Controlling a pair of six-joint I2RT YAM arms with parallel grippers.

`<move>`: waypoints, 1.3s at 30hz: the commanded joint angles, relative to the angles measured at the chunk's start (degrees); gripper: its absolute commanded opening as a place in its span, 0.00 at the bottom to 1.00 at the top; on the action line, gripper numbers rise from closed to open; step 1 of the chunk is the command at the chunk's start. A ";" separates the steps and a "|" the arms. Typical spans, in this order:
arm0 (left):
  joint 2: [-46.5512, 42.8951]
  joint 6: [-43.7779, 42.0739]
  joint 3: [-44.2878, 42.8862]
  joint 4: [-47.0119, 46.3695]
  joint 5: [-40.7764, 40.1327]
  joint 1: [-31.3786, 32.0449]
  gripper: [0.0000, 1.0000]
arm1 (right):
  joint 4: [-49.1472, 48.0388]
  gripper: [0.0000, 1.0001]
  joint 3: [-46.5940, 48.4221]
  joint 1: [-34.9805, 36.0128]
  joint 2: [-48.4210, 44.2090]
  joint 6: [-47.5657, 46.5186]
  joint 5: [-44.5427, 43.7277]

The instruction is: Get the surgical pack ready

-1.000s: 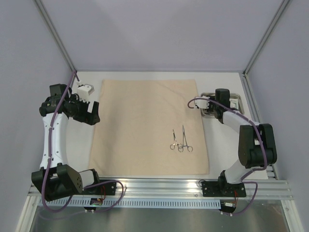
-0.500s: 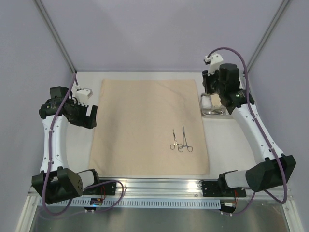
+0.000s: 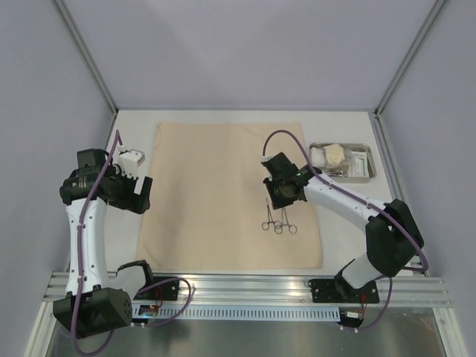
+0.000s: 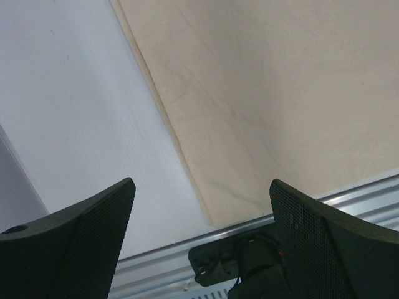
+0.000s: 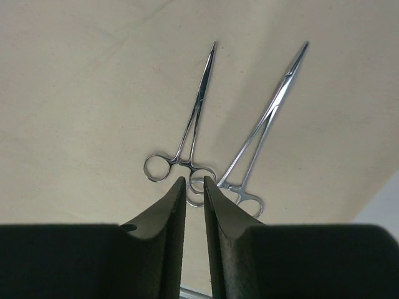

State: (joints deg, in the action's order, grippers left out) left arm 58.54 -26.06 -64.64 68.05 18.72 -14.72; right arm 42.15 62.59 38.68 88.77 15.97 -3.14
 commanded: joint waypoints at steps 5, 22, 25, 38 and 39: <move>-2.38 -1.97 2.77 -0.46 0.26 -0.13 0.98 | -0.58 0.18 2.27 1.23 8.07 2.40 -1.26; -0.63 -2.24 3.91 -2.31 0.62 -0.13 0.98 | 1.44 0.17 5.96 1.84 12.74 1.17 -4.33; -0.45 -2.24 3.91 -2.40 0.44 -0.13 0.98 | 1.79 0.18 6.93 2.54 11.78 0.82 -5.04; -0.63 -2.76 4.52 -2.66 -0.18 -0.13 0.98 | 0.30 0.17 5.53 2.72 16.26 0.73 -2.23; -0.62 -2.85 4.61 -2.75 -0.26 -0.13 0.98 | 0.21 0.17 5.44 2.72 16.78 0.82 -1.96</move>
State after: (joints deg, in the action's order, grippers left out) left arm 58.28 -27.42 -60.29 66.39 18.46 -14.70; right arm 43.44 67.83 41.12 104.40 16.69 -6.02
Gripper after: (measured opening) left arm 0.979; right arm 0.167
